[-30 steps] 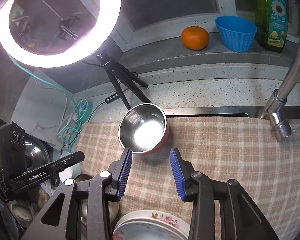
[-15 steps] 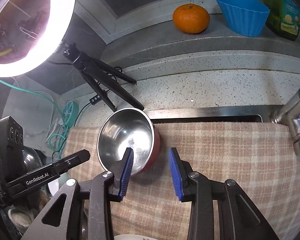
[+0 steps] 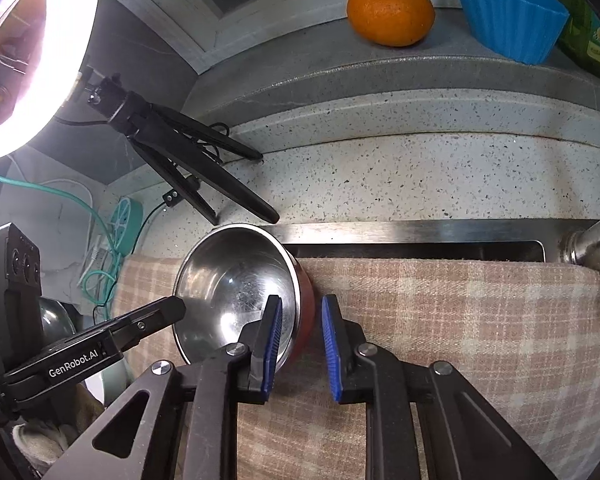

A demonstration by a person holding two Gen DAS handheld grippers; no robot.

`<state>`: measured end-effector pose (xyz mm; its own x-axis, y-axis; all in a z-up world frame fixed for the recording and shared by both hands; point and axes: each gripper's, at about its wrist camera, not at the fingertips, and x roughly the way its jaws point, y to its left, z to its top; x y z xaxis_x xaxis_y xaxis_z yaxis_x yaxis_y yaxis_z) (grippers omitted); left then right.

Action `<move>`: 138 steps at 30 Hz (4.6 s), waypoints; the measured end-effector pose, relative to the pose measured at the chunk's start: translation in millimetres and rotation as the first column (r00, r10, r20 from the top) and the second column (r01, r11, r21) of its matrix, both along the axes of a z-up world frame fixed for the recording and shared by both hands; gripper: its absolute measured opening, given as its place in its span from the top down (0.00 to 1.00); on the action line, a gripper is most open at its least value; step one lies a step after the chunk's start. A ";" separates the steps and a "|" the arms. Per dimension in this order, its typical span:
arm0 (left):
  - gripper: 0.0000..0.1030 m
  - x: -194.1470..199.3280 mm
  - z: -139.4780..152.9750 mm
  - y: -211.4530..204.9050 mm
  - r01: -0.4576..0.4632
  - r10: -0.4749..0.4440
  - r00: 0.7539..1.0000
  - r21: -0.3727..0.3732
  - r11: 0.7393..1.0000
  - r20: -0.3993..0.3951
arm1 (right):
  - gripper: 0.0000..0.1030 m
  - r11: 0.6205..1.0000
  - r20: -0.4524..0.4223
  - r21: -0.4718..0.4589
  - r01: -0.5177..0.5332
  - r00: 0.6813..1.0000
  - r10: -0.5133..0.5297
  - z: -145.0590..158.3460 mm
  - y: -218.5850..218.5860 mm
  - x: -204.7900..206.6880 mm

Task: Organize plates and bowls
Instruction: 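Move both tools to the rim of the red-exterior steel bowl, then close both tools on the red bowl rim and lift it, then carry the red bowl with both tools and lower it into the large steel bowl, then open both tools and release the red bowl inside the steel bowl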

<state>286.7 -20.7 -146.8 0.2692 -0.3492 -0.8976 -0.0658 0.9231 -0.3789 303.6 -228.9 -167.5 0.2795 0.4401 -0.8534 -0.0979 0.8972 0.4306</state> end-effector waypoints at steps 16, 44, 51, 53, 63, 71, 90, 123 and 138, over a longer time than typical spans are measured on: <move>0.93 4.7 -5.0 -9.8 0.017 -0.017 1.000 0.019 1.000 0.008 | 0.95 1.000 -0.018 -0.008 -0.013 1.000 0.013 -4.3 7.2 2.5; 0.93 -57.5 56.8 4.0 0.032 -0.028 0.994 -0.033 0.999 0.110 | 0.95 1.000 0.071 -0.002 -0.012 0.997 0.012 68.0 3.8 -56.8; 0.93 -82.3 71.8 19.8 0.025 -0.020 0.991 -0.038 0.999 0.134 | 0.95 0.999 0.084 0.003 -0.037 0.996 0.037 81.6 16.7 -81.9; 0.93 -90.3 74.8 25.0 0.023 -0.017 0.990 -0.038 0.999 0.138 | 0.95 0.999 0.084 0.008 -0.046 0.995 0.046 83.3 21.7 -89.7; 0.93 -132.3 79.6 53.7 -0.011 0.015 0.989 -0.024 1.000 0.149 | 0.95 0.995 0.085 0.022 -0.096 0.992 0.094 85.0 49.5 -126.2; 0.93 -163.9 69.5 77.6 -0.034 0.035 0.991 -0.010 0.999 0.126 | 0.95 0.989 0.072 0.015 -0.145 0.987 0.144 78.2 78.5 -153.6; 0.93 -188.0 31.1 90.1 -0.031 0.028 0.998 0.067 0.997 0.048 | 0.95 0.968 0.013 -0.091 -0.235 0.972 0.237 39.1 120.7 -173.0; 0.91 -190.7 23.8 83.6 0.006 -0.015 0.999 0.167 0.986 0.051 | 0.83 0.931 -0.002 -0.221 -0.292 0.954 0.299 22.0 142.2 -176.3; 0.91 -214.4 68.7 129.7 -0.114 0.104 0.979 0.045 0.992 0.177 | 0.79 0.954 0.090 -0.168 -0.249 0.960 0.267 58.5 135.5 -179.9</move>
